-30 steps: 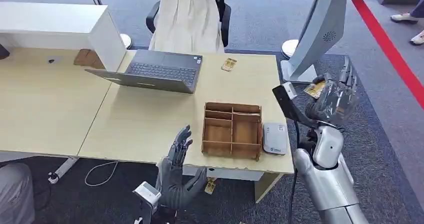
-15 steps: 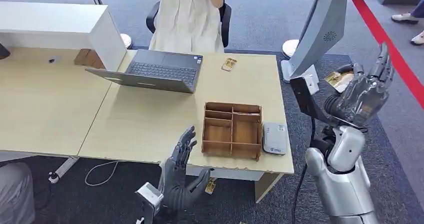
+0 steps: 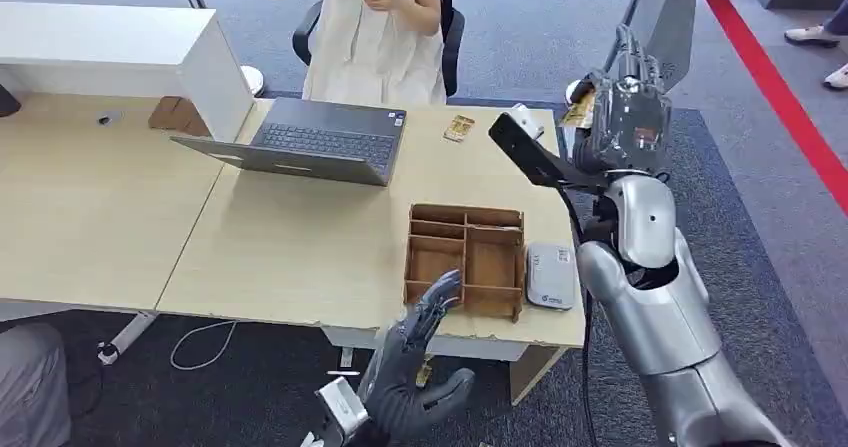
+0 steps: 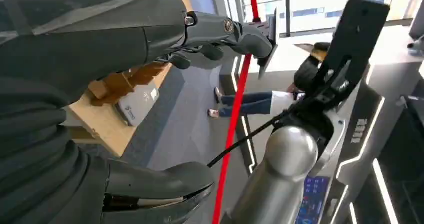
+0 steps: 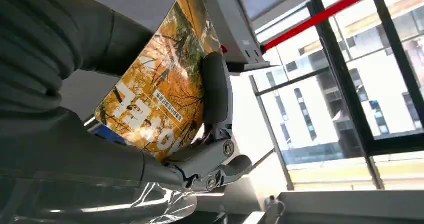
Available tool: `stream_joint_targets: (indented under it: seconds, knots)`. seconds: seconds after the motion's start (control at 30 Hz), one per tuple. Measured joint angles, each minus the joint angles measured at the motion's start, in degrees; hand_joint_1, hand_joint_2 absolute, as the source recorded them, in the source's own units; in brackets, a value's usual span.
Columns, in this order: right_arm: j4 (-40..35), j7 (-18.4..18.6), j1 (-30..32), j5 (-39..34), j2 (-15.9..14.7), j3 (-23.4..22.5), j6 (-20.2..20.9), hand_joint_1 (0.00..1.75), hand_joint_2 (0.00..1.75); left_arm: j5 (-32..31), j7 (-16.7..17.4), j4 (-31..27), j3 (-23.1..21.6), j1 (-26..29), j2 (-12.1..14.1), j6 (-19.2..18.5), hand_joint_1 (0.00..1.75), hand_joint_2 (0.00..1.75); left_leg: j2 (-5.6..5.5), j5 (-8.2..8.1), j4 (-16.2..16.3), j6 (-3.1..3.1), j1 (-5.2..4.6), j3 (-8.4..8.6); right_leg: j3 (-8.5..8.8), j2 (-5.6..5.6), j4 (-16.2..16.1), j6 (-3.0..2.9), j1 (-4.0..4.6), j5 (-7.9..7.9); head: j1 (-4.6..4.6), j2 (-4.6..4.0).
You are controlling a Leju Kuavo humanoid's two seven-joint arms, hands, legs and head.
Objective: Pass the card to the sensor for recognition and then transmit it.
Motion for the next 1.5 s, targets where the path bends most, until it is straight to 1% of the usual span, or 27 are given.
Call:
stream_joint_targets:
  seconds: [0.17,0.4,0.7,0.9,1.27,1.3,1.33,1.37,1.4,1.5]
  knots:
    - [6.21,-0.26,-4.85,1.07,1.46,4.57,4.04,1.75,1.75,0.39,0.0,1.51,-1.4,-1.03,-0.44,-1.48,0.0,1.75,-0.03,0.0,0.0,0.0,0.01,-0.05,-0.06,-0.03,0.0,0.01,0.0,-0.01,0.0,0.0]
    - [11.79,0.09,-8.22,2.32,2.78,8.11,7.0,1.75,1.75,0.72,-0.26,3.13,-2.56,-2.06,-1.14,-3.08,0.0,1.75,-0.03,0.0,0.0,0.0,0.01,-0.07,-0.08,-0.06,-0.01,0.01,-0.01,-0.01,0.0,0.0]
    - [16.44,1.2,-10.09,3.08,4.0,9.75,8.0,1.75,1.75,0.7,-0.92,5.12,-3.13,-2.83,-1.97,-3.71,0.0,1.75,-0.03,0.0,0.0,0.0,0.01,-0.06,-0.09,-0.06,-0.02,0.01,-0.01,-0.01,0.0,0.0]
    - [19.5,1.35,-12.23,3.21,5.0,10.25,7.72,1.75,1.75,0.7,-1.01,6.4,-3.61,-3.27,-2.43,-3.58,0.0,1.75,-0.02,0.0,0.0,0.0,0.01,-0.06,-0.1,-0.05,-0.01,0.01,0.0,-0.01,0.0,0.02]
    - [23.57,1.4,-13.81,2.77,7.13,10.74,7.13,1.75,1.75,0.87,-1.2,8.02,-3.96,-3.66,-3.04,-3.91,0.0,1.75,-0.03,0.0,0.0,0.0,0.01,-0.07,-0.1,-0.05,0.0,0.01,0.0,-0.01,0.02,0.0]
    - [24.0,1.4,-13.94,2.71,7.28,10.8,7.0,1.66,1.75,0.87,-1.42,8.11,-3.94,-3.66,-3.06,-4.15,0.0,1.75,-0.03,0.0,0.0,0.0,0.01,-0.07,-0.1,-0.05,-0.01,0.01,0.0,-0.01,0.0,0.0]
    - [24.55,1.4,-14.12,2.71,7.43,10.85,6.85,0.26,1.75,0.83,-1.73,8.24,-3.91,-3.66,-3.11,-4.52,0.0,1.75,-0.02,0.0,0.0,0.0,0.01,-0.06,-0.11,-0.05,-0.01,0.01,0.0,-0.01,0.0,0.0]
    - [25.11,1.4,-14.28,2.69,7.56,10.91,6.61,0.26,1.75,0.72,-1.99,8.46,-3.87,-3.67,-3.19,-4.96,0.0,1.75,-0.02,0.0,0.0,0.0,0.01,-0.06,-0.1,-0.05,0.0,0.01,0.0,-0.01,0.0,0.0]
    - [25.66,1.4,-14.39,2.64,7.65,10.95,6.43,0.0,1.75,0.55,-2.14,8.66,-3.8,-3.66,-3.26,-5.48,0.0,1.75,-0.02,0.0,0.0,0.0,0.01,-0.06,-0.1,-0.05,-0.01,0.01,0.0,-0.01,0.02,0.0]
    - [26.82,2.23,-14.54,2.51,7.63,11.06,6.08,0.0,1.75,-0.07,-2.14,9.09,-3.52,-3.6,-3.41,-7.02,0.0,1.75,-0.02,0.0,0.0,0.0,0.01,-0.05,-0.1,-0.05,-0.01,0.01,0.0,-0.01,0.0,0.0]
